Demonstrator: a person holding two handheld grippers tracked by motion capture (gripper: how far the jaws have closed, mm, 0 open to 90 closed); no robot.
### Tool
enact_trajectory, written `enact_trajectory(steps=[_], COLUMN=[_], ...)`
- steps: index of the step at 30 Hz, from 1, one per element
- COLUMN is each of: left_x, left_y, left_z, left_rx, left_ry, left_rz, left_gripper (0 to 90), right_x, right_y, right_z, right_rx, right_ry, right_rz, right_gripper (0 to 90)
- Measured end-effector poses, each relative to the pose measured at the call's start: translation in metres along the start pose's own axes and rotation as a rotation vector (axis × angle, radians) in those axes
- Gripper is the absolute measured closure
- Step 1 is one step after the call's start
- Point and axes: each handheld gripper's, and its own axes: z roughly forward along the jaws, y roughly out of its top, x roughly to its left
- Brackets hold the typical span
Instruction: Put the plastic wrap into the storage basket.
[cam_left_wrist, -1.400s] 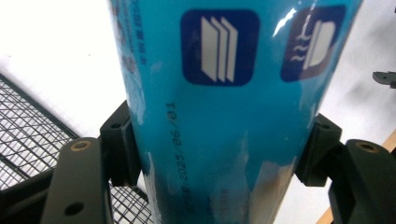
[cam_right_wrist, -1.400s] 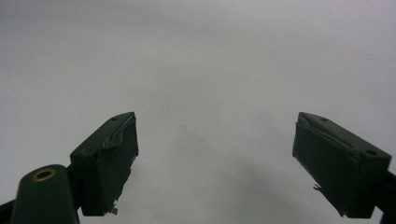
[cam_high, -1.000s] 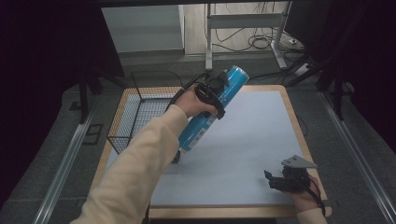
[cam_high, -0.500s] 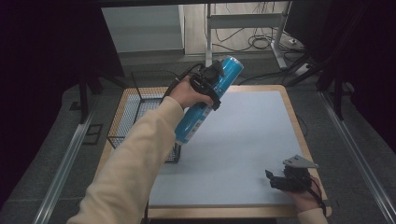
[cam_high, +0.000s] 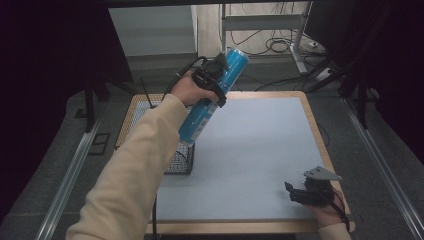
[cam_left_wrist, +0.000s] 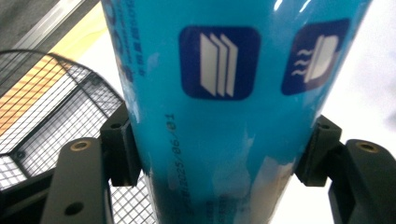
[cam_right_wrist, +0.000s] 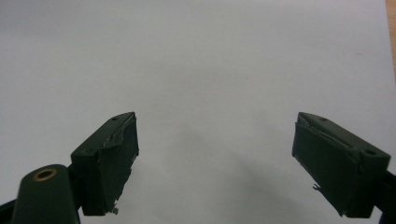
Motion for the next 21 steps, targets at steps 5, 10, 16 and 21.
enact_trajectory(steps=[5,10,16,21], left_x=[0.013,0.021,0.031,0.039], left_y=[-0.006,-0.011,-0.017,-0.021], left_z=[0.001,0.005,0.008,0.011], left_rx=[-0.001,-0.007,0.009,0.011], left_ry=[0.009,0.015,0.022,0.036], left_rz=[-0.024,-0.05,-0.066,-0.092], left_gripper=[31.3,31.3,31.4,31.4], right_x=[0.0,0.0,0.0,0.0], right_y=[0.001,0.0,0.0,0.0], right_z=[-0.001,-0.001,-0.001,-0.001], right_rx=[-0.006,-0.006,-0.009,-0.008], right_ry=[0.002,-0.001,-0.003,-0.005], right_rz=[0.0,0.002,0.002,0.002], right_gripper=[14.9,14.9,14.9,14.9])
